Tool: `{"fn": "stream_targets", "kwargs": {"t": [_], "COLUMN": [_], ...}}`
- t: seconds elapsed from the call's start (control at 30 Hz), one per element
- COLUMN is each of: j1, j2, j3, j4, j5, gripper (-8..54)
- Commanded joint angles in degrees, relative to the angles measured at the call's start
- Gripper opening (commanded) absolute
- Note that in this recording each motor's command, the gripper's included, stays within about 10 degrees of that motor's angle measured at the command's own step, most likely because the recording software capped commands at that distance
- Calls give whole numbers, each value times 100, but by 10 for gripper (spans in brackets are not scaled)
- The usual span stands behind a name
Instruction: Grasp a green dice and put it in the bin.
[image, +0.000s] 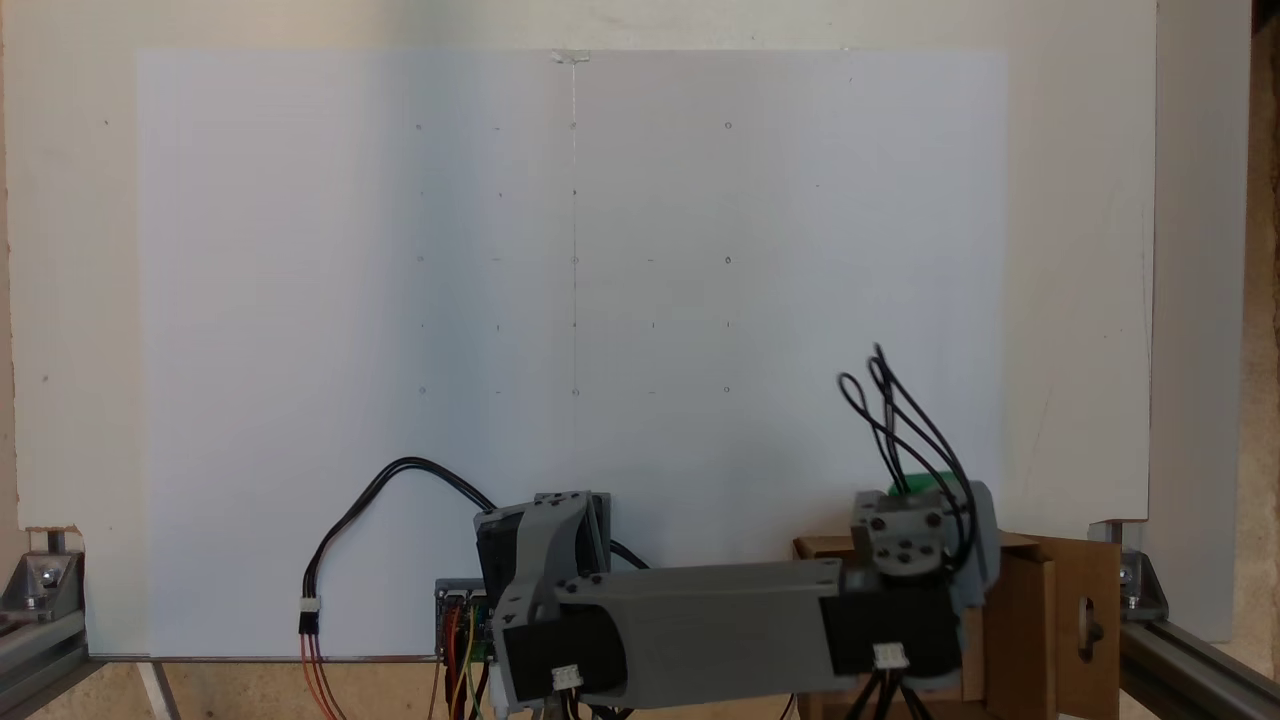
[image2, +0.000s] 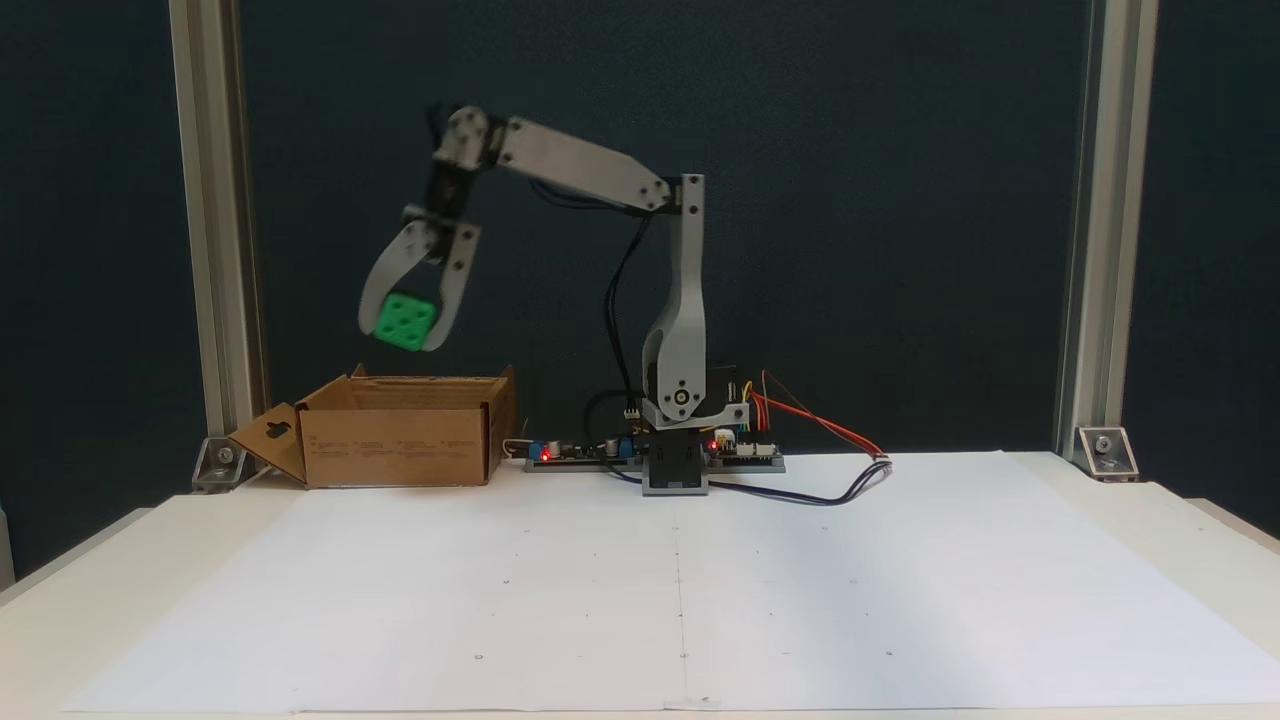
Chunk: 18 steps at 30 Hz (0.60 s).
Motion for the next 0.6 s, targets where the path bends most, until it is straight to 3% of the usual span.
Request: {"fn": "stream_targets", "kwargs": {"t": [0.0,0.3,0.5,0.57], "j1": [501,2180,2391,2399], "j2": [-114,-729,-765,-835], "j3": [-290,-255,352,369], "j4": [-536,-527,-562,-554], "j5": [-290,-1248,-1591,-1617], "gripper": [115,115,115,157]}}
